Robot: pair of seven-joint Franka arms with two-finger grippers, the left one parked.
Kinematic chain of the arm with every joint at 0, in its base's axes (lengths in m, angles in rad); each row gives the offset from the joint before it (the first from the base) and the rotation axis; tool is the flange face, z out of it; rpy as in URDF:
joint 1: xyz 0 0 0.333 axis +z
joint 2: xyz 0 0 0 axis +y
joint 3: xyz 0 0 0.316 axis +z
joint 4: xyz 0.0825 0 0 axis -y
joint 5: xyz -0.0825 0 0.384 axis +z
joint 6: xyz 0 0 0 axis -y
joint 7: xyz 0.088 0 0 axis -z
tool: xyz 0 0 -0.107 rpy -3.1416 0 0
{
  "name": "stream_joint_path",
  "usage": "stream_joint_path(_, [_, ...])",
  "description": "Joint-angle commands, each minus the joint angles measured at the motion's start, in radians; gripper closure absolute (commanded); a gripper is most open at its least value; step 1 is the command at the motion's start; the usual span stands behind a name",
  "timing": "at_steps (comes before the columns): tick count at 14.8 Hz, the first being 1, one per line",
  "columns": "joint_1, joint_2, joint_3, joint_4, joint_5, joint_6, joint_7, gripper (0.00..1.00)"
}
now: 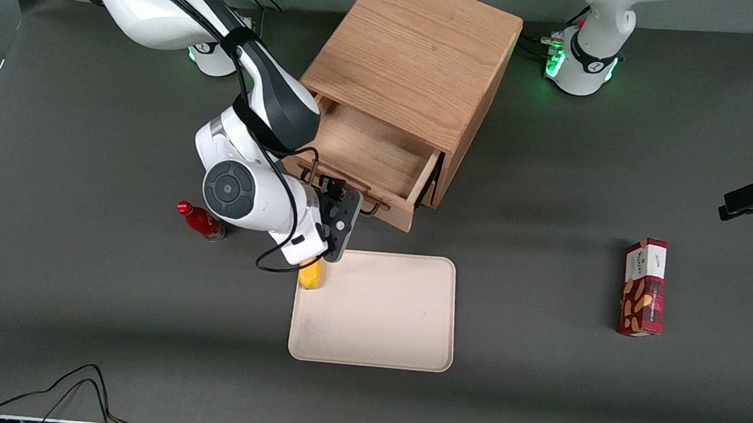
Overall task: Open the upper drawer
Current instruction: 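Keep pulling the upper drawer further out with the right gripper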
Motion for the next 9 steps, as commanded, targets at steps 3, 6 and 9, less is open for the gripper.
stream_joint_path(3, [0.001,0.051,-0.014,0.084,-0.021,-0.027,-0.033,0.00])
stream_joint_path(6, [0.001,0.064,-0.016,0.101,-0.021,-0.029,-0.045,0.00])
stream_joint_path(9, [0.001,0.064,-0.036,0.105,-0.021,-0.029,-0.062,0.00])
